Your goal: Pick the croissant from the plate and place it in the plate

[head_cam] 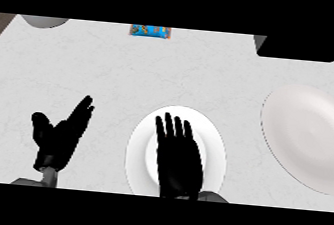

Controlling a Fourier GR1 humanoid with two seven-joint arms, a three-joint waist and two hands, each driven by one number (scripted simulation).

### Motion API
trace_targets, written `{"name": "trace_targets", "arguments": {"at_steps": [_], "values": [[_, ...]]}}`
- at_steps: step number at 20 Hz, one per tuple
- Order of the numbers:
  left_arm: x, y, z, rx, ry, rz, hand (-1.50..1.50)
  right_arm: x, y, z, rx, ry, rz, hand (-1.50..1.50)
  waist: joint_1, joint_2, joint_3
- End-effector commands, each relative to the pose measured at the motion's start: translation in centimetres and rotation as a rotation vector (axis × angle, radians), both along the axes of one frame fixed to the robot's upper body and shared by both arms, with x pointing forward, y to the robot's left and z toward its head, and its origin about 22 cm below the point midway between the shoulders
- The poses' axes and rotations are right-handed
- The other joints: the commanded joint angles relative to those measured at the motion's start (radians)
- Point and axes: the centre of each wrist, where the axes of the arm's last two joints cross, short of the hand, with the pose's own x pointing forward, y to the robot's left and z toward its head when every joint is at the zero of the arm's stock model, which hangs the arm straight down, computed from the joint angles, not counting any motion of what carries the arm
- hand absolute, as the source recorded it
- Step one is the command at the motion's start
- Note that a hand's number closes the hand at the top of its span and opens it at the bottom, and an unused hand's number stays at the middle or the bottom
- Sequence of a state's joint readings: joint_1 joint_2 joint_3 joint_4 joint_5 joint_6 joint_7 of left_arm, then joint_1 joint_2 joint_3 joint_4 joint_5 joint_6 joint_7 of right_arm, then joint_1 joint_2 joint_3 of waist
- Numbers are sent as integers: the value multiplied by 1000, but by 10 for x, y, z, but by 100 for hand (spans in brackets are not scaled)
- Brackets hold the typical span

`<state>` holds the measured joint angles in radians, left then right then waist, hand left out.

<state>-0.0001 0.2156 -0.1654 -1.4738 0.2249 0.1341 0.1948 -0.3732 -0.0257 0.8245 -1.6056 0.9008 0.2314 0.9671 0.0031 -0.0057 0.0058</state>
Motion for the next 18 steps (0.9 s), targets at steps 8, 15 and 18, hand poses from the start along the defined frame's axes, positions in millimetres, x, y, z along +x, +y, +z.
{"name": "trace_targets", "arguments": {"at_steps": [8, 15, 18], "values": [[-8, -17, -20, -22, 59, -3, 0, 10, 7, -19, -52, 71, -27, -150, 2, 6, -6], [-6, 7, -13, -3, 68, 0, 0, 29, 1, -41, -172, 72, 94, 150, 2, 6, -6], [-11, 8, -19, -11, 58, 15, 0, 10, -13, -60, -179, 49, 95, 150, -2, 5, -6]]}}
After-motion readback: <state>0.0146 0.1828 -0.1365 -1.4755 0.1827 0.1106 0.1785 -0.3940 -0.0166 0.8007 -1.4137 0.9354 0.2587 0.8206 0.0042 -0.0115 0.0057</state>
